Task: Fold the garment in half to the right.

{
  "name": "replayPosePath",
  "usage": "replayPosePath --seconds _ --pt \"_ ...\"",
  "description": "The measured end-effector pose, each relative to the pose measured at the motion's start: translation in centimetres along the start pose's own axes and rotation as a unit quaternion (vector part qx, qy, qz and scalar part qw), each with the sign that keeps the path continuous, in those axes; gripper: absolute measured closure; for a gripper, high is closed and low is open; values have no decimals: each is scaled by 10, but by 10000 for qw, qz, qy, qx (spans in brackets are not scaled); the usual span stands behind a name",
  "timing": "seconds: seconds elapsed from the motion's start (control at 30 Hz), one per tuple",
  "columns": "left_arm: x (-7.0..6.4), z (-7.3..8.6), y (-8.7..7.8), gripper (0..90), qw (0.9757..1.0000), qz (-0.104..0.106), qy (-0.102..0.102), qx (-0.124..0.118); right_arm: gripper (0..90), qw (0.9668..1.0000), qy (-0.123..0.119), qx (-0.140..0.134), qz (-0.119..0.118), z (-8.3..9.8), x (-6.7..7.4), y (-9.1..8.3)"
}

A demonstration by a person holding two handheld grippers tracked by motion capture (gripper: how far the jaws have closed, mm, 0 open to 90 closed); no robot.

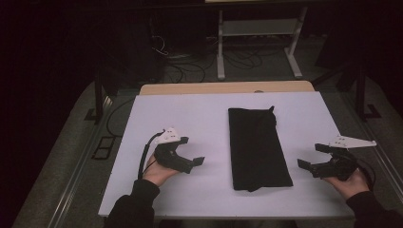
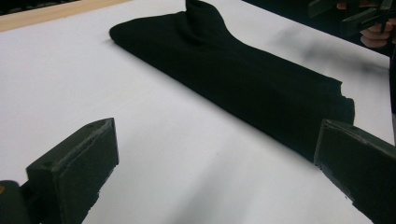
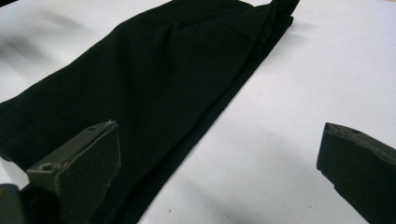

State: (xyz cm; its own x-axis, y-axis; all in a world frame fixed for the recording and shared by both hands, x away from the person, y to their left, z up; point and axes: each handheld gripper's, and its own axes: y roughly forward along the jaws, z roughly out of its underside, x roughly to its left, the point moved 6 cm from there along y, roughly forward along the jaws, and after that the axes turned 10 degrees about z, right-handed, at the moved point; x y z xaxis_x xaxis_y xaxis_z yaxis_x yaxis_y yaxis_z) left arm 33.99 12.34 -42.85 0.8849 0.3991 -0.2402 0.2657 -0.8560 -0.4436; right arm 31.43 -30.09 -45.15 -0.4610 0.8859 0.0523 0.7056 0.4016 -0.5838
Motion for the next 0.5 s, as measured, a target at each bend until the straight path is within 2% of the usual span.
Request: replayPosePath --seconds 0.13,0.5 --pt "3 6 -9 0 10000 -56 -2 -7 0 10000 -3 -9 -13 1 0 0" --pt "15 26 -38 0 9992 -316 -143 -213 0 10000 27 0 -26 4 0 1"
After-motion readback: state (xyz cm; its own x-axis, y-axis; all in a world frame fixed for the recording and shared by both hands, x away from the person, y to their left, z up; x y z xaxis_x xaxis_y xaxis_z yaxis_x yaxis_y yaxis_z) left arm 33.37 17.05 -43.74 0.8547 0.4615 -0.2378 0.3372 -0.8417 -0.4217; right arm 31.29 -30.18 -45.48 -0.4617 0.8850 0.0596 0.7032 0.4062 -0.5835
